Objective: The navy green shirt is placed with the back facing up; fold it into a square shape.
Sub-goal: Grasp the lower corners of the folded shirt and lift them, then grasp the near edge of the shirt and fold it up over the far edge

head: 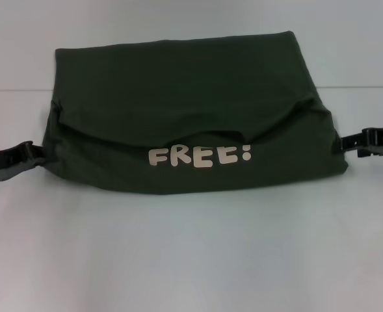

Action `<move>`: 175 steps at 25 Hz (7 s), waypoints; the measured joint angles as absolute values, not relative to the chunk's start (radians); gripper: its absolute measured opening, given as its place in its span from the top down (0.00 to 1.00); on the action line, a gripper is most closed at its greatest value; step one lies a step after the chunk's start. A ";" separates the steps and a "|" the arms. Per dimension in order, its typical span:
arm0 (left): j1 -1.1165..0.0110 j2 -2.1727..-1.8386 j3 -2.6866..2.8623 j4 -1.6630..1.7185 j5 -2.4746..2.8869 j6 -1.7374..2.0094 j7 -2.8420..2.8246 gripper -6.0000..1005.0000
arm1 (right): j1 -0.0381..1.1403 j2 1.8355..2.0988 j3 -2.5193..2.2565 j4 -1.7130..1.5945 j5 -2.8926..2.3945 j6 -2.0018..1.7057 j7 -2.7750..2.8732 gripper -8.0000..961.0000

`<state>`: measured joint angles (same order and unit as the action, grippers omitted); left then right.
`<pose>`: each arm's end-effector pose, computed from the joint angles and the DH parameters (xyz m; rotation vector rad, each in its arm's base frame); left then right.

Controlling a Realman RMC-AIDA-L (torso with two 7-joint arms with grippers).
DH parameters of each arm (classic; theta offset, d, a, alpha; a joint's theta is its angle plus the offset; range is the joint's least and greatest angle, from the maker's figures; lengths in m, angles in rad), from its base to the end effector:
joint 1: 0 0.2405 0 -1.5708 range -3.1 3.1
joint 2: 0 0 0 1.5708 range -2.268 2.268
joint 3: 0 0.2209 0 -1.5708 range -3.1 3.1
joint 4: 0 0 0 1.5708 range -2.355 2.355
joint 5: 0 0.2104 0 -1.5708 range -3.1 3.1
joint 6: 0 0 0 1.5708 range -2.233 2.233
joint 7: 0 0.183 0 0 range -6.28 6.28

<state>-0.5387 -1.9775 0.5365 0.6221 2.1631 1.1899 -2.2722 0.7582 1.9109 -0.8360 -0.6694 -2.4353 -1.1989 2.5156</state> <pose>-0.3120 0.3783 0.0428 -1.8764 -1.7301 -0.6391 0.2596 0.4197 0.0344 -2.1271 1.5590 0.1060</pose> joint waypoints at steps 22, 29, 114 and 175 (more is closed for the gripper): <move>-0.545 -1.979 0.536 0.618 2.165 1.189 -2.276 0.99 | 0.800 1.972 -0.865 -0.572 -2.501 -1.065 2.501 0.35; -0.547 -1.977 0.537 0.619 2.164 1.193 -2.283 0.99 | 0.783 1.965 -0.851 -0.582 -2.498 -1.064 2.505 0.60; -0.740 -1.969 0.449 0.757 2.361 1.175 -2.465 0.97 | 0.734 2.029 -0.554 -0.650 -2.006 -0.943 2.271 0.95; -0.395 -2.046 0.624 0.629 1.827 1.303 -2.434 0.24 | 0.536 1.992 -0.757 -0.659 -1.813 -1.134 2.239 0.20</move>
